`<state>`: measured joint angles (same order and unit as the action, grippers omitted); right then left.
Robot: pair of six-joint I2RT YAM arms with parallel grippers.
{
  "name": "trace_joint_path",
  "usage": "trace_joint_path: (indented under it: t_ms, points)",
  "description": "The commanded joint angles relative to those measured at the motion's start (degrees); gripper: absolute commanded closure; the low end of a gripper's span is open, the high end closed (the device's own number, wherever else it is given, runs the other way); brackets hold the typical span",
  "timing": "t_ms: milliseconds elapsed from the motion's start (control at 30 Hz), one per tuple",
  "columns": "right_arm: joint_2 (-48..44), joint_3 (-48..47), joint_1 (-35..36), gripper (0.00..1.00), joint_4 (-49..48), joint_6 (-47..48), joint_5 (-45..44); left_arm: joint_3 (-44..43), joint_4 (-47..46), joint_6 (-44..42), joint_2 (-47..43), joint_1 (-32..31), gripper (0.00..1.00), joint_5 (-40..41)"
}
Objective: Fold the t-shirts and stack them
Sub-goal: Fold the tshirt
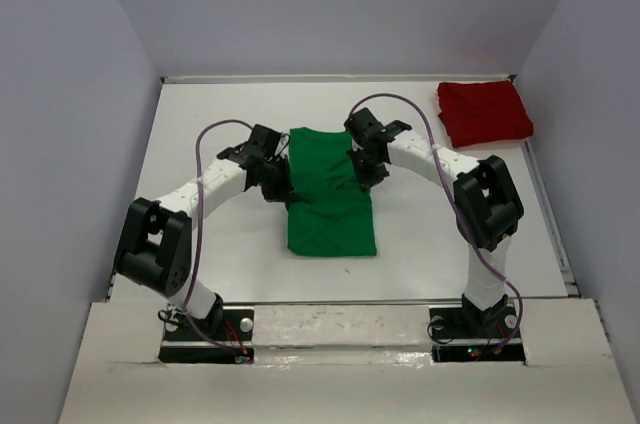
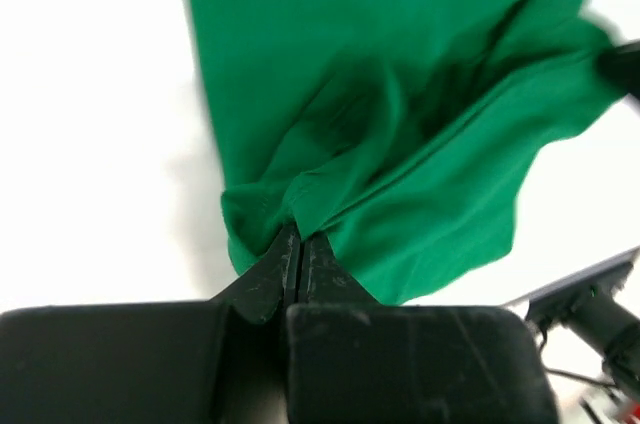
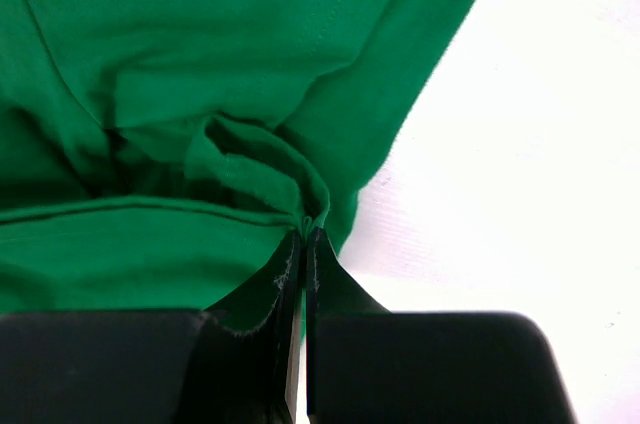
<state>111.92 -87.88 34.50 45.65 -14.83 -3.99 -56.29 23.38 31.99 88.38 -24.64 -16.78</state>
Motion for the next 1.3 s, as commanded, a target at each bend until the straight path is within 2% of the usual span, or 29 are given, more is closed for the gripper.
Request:
trace_joint_path:
  t_ms: [0,233,500,700,1000,1033,1100,1133,1200,1233,1267]
  points:
    - [-3.1,1.2,0.1,1.0,-1.9,-1.3,-2.4,-11.5,6.3,-7.3,1.7,0.3,1.0,7.2]
    - [-2.1,0.6,0.1,1.0,-2.0,-0.6,-2.6,-18.9,8.9,-11.7,9.2,0.2,1.0,5.2]
    - [2.7,-3.8,0.1,1.0,-2.0,0.1,-2.7,-15.8,5.5,-12.0,12.1,0.0,1.0,0.3]
    - [6.7,-6.6,0.1,1.0,-2.1,0.2,-1.7,-15.2,4.3,-13.3,15.1,0.0,1.0,1.1]
    - [9.3,-7.1,0.1,1.0,-2.0,0.0,-1.0,-18.9,3.8,-13.1,20.2,0.3,1.0,2.5]
    - [9.5,-7.3,0.1,0.91,-2.0,0.2,-1.7,-19.1,3.7,-13.0,20.8,0.4,1.0,2.0]
    - [9.5,-7.4,0.1,0.83,-1.9,0.3,-2.8,-19.6,4.0,-13.2,21.0,0.4,1.0,2.4]
    - [9.2,-7.4,0.1,0.74,-2.1,0.4,-3.0,-19.6,4.0,-13.2,20.3,0.4,1.0,3.9]
    - [8.1,-7.5,0.1,0.66,-2.1,0.7,-3.2,-19.8,4.2,-13.2,19.0,0.4,1.0,6.0]
    - [7.6,-7.6,0.1,0.58,-2.0,0.7,-3.8,-19.9,4.5,-13.1,17.5,0.4,1.0,7.3]
    - [7.2,-7.7,0.1,0.56,-1.7,1.1,-4.0,-20.1,4.7,-13.1,16.7,0.4,1.0,10.0]
